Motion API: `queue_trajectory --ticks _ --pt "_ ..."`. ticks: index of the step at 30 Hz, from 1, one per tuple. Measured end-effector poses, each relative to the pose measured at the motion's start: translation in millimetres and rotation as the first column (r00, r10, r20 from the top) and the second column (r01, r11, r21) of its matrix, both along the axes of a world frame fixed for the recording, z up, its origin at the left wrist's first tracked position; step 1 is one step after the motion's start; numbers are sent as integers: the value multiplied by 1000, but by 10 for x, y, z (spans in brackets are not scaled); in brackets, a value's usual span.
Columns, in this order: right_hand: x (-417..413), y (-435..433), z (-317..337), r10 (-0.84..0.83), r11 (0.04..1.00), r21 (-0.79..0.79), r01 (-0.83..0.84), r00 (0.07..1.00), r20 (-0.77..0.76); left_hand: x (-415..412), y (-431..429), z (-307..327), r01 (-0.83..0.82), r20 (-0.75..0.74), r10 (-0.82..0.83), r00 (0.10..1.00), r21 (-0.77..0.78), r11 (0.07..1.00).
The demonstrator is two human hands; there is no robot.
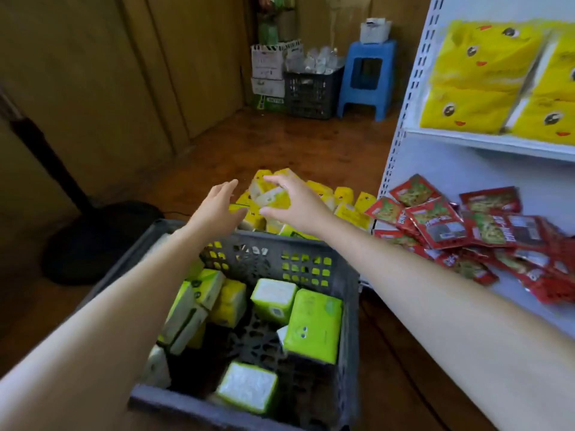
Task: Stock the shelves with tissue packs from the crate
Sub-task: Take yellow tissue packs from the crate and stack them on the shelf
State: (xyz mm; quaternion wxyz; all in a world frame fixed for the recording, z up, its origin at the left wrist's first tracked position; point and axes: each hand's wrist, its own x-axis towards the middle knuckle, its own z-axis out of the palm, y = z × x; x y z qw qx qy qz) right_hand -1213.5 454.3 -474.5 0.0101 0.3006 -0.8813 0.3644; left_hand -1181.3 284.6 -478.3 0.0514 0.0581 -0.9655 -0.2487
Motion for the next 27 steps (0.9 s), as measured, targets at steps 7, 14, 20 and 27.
queue_trajectory --ticks 7,14,20,27 --pt "219 -740 -903 48 994 80 -72 961 271 446 -859 -558 -138 71 139 988 -28 990" --pt "216 -966 -1594 -33 943 309 -122 891 453 714 -1157 -863 60 205 -25 979 -166 984" --pt "261 -1296 -1873 -26 929 338 -154 881 472 681 -1131 -947 135 307 -52 950 -256 957" --pt "280 -1365 -2146 -109 924 357 -137 801 588 710 -1143 -979 149 356 -52 933 -251 957"
